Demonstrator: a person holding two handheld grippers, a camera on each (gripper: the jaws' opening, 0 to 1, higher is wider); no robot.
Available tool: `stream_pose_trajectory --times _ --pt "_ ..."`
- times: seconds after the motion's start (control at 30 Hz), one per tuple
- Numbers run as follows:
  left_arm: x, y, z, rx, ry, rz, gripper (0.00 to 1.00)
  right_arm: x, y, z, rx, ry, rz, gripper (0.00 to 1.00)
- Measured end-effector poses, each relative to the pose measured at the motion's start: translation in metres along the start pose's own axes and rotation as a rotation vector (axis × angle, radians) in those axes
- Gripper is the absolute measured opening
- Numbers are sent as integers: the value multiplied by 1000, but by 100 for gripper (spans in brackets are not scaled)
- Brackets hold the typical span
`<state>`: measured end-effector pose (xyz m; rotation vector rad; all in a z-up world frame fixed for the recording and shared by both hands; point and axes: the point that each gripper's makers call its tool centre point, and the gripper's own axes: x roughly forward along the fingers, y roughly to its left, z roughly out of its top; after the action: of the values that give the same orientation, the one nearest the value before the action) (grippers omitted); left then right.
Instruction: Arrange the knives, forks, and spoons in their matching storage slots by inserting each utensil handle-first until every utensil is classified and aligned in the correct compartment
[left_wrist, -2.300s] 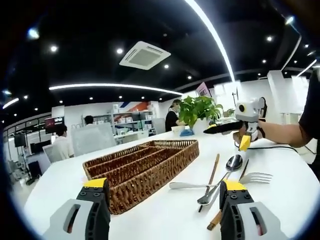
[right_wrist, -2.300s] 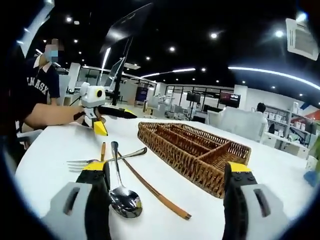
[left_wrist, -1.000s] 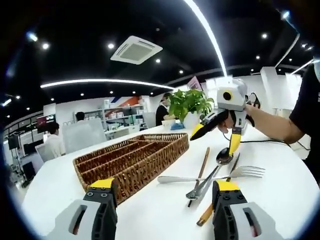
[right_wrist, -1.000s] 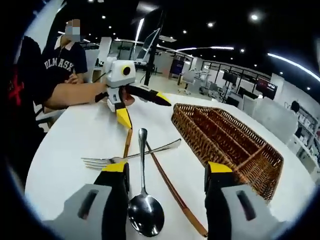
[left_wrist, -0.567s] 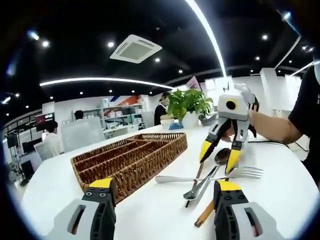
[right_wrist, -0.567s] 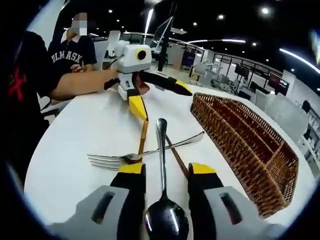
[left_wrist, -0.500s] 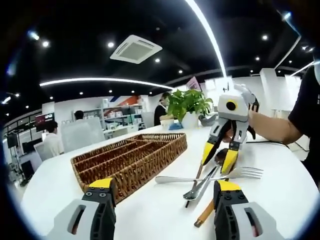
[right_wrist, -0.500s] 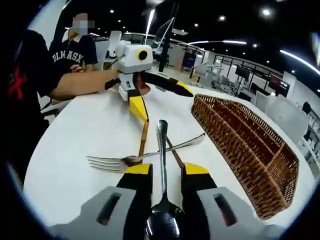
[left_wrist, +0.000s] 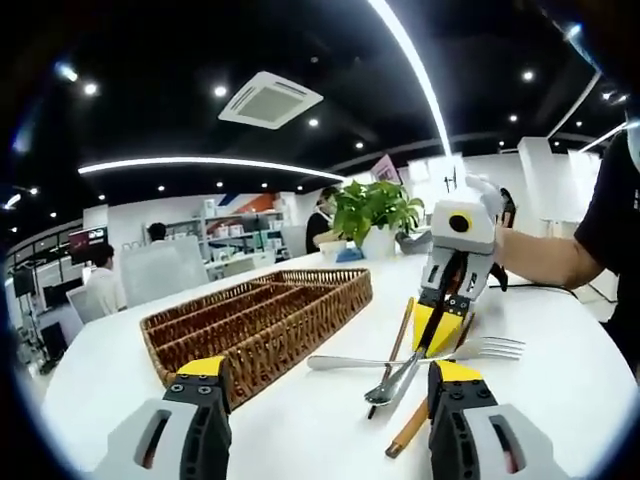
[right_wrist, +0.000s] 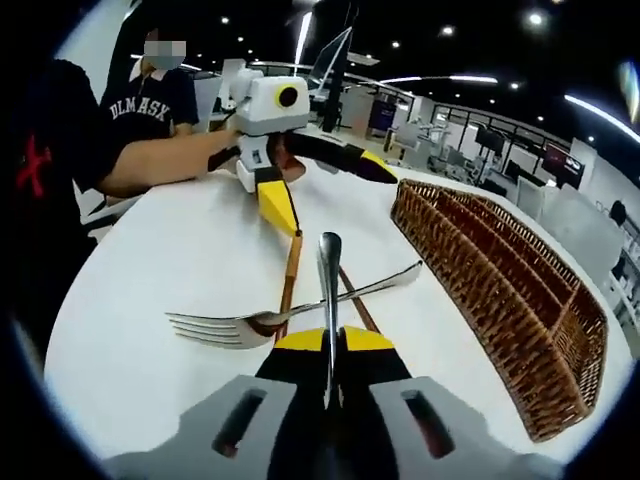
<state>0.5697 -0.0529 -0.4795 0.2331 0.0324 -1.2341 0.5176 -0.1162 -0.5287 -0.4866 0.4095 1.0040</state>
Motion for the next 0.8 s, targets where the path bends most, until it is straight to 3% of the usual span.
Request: stream_pose_trajectory --times 0.3,0.6,0.8 --pt "0 1 1 -3 -4 0 85 -6 -4 0 -14 2 -20 2" --pt "1 -3 -1 -12 -4 -17 83 -25 -17 18 -17 -85 -71 2" --pt "1 -5 0 -18 -7 -22 84 -35 -23 44 -23 -200 -116 2"
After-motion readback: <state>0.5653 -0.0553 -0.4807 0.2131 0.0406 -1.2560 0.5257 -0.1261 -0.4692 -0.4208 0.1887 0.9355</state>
